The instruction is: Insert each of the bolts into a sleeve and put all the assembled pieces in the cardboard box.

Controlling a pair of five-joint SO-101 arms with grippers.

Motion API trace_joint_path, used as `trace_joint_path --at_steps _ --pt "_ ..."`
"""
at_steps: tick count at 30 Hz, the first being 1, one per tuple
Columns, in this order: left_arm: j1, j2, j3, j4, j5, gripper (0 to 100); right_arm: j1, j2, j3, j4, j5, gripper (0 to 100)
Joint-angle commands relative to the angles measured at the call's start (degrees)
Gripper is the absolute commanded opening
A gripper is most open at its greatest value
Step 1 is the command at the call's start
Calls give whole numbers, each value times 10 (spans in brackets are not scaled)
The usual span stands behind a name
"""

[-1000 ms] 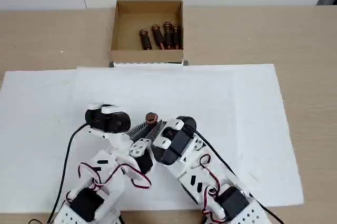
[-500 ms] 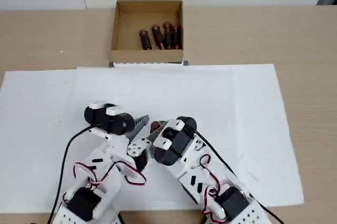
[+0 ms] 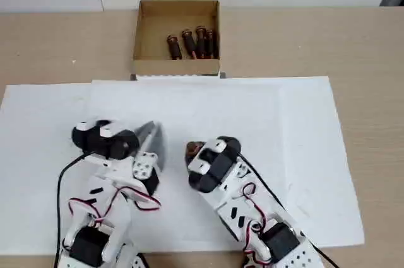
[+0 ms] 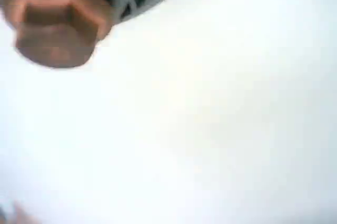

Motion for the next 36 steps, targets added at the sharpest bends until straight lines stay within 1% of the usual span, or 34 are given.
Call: trace_joint_path --at_steps 1,3,6,9,11,15,19,22,27,36 --pt "-67 -5 -13 2 -14 5 30 -8 -3 -17 3 3" --pt "-93 -5 6 2 -15 6 38 -8 1 -16 2 3" --pt "-112 -5 48 0 -30 6 56 -8 10 -18 2 3" --pt "-126 -5 100 -3 -59 6 89 -8 13 -15 1 3" --pt "-136 -5 125 -14 -63 6 116 -8 13 -15 1 3" --pt "-141 -5 127 -15 -70 6 169 -8 13 -14 -4 3" --pt "-139 -3 127 4 -119 6 212 -5 17 -12 -48 3" --pt "-142 -5 127 44 -142 6 224 -7 18 8 -67 3" --pt "-137 -5 126 43 -176 6 229 -5 -9 10 -90 3" --pt "-136 -5 126 43 -178 6 227 -2 -109 1 -88 3"
